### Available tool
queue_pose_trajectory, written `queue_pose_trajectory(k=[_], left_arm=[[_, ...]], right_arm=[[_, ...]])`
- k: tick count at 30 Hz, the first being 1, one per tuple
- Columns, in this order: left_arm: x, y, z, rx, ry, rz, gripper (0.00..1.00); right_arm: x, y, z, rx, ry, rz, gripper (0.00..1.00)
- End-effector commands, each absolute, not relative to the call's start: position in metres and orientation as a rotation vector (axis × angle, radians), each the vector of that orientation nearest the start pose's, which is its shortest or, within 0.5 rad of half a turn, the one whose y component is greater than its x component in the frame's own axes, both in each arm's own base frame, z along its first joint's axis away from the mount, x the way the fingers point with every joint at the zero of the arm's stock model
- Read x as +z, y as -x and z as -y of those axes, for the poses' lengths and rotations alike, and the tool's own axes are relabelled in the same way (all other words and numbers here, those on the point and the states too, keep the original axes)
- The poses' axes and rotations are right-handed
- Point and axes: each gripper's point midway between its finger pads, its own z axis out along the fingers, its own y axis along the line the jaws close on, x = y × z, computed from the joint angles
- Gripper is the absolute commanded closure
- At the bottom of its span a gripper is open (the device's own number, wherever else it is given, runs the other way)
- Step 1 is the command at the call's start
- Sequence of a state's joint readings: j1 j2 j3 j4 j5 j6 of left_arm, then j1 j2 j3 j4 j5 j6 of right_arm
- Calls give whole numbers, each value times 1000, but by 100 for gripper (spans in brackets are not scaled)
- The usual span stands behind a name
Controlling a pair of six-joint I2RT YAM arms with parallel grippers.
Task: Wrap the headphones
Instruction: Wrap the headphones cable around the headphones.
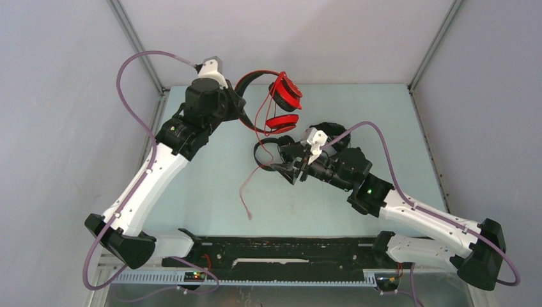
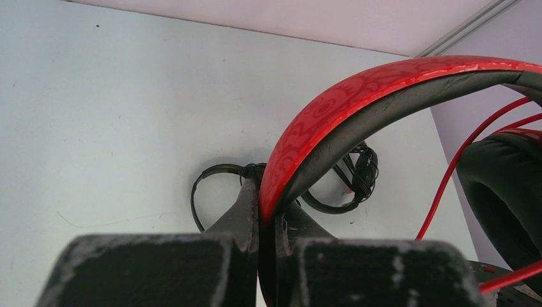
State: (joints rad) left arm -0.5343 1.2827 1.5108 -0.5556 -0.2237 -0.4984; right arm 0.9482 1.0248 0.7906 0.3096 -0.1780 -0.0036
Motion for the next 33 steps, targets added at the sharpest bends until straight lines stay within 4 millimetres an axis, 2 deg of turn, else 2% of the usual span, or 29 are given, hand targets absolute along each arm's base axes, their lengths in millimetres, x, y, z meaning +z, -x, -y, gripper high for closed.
queue_pose_trajectory(k=[1, 3, 9, 13, 19, 25, 33], left_arm=[[409, -349, 190, -616, 161, -1782, 100], [415, -347, 192, -640, 155, -1775, 100], [431, -338, 194, -680, 131, -1759, 100], [438, -331, 194, -702, 128, -1757, 100], [451, -325, 195, -729, 117, -1736, 100], [462, -321, 199, -779, 115, -1717, 100], [471, -316, 207, -848, 102, -1711, 100]], right_arm=[[342, -207, -317, 871, 692, -1246, 36], [343, -207, -314, 873, 672, -1235, 34], [326, -212, -313, 898, 695, -1235, 25], [316, -220, -316, 901, 689, -1233, 23], [305, -202, -328, 965, 802, -1193, 23], [284, -202, -336, 970, 860, -1193, 23], [267, -229, -341, 880, 847, -1204, 21]])
